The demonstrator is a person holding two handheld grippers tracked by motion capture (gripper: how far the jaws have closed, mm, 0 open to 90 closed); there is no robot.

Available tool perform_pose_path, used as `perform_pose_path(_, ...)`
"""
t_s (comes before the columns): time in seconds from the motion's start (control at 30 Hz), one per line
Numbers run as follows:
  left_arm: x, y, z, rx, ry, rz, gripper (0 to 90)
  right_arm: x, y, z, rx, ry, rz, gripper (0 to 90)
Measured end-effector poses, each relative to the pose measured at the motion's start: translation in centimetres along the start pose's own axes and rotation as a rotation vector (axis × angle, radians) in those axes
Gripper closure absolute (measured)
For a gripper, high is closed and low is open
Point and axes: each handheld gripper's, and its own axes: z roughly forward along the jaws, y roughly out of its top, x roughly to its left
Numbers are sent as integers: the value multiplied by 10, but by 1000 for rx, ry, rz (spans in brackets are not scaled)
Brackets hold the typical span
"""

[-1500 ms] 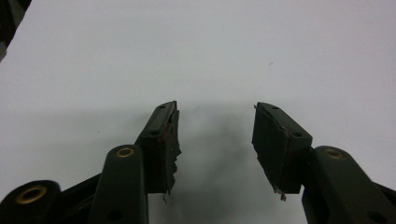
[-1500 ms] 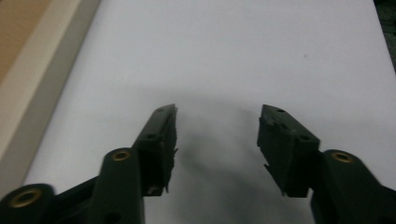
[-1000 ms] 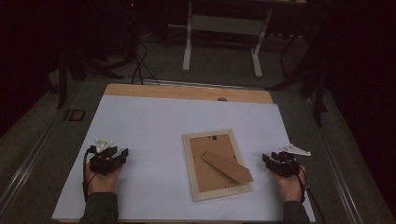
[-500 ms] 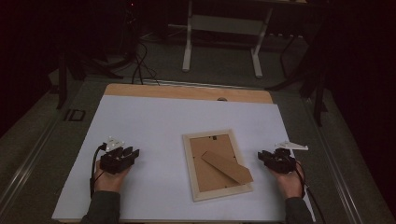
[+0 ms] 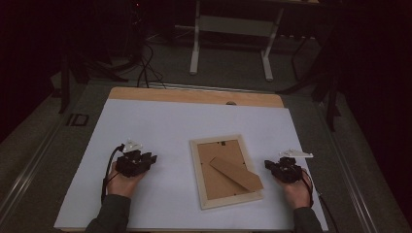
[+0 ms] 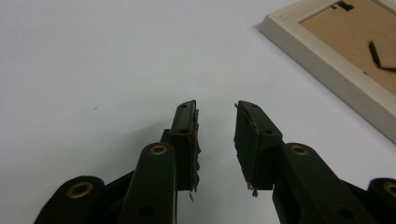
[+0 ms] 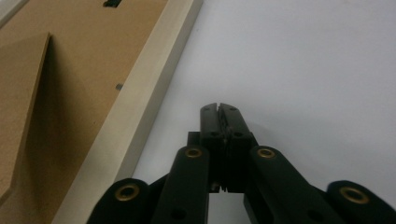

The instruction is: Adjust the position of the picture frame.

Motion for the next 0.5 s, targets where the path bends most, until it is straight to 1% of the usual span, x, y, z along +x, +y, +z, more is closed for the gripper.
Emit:
perform_pose_path(0.03, -3, 1, 3, 13, 5, 18, 701, 1, 0, 1, 6, -1, -8, 896)
perform_pose_path(0.07, -4, 1, 4, 6, -8, 9, 698, 4, -2, 3, 18, -2, -21, 897)
perform_pose_path(0.1, -4, 1, 4, 3, -22, 4, 698, 5, -2, 3, 20, 0, -23, 897)
perform_pose_path(0.2, -8, 1, 5, -3, -32, 18, 698, 8, -6, 5, 31, 5, -29, 898)
perform_pose_path(0.23, -10, 0, 6, 0, -33, 28, 698, 9, -7, 5, 33, 4, -32, 898)
perform_pose_path(0.3, -13, -1, 7, 6, -37, 32, 698, 11, -8, 6, 41, 7, -39, 897)
perform_pose_path(0.4, -15, -4, 6, 7, -67, 34, 705, 14, -10, 7, 45, 13, -48, 897)
perform_pose_path(0.5, -18, -4, 6, 7, -82, 37, 705, 16, -11, 8, 56, 25, -63, 897)
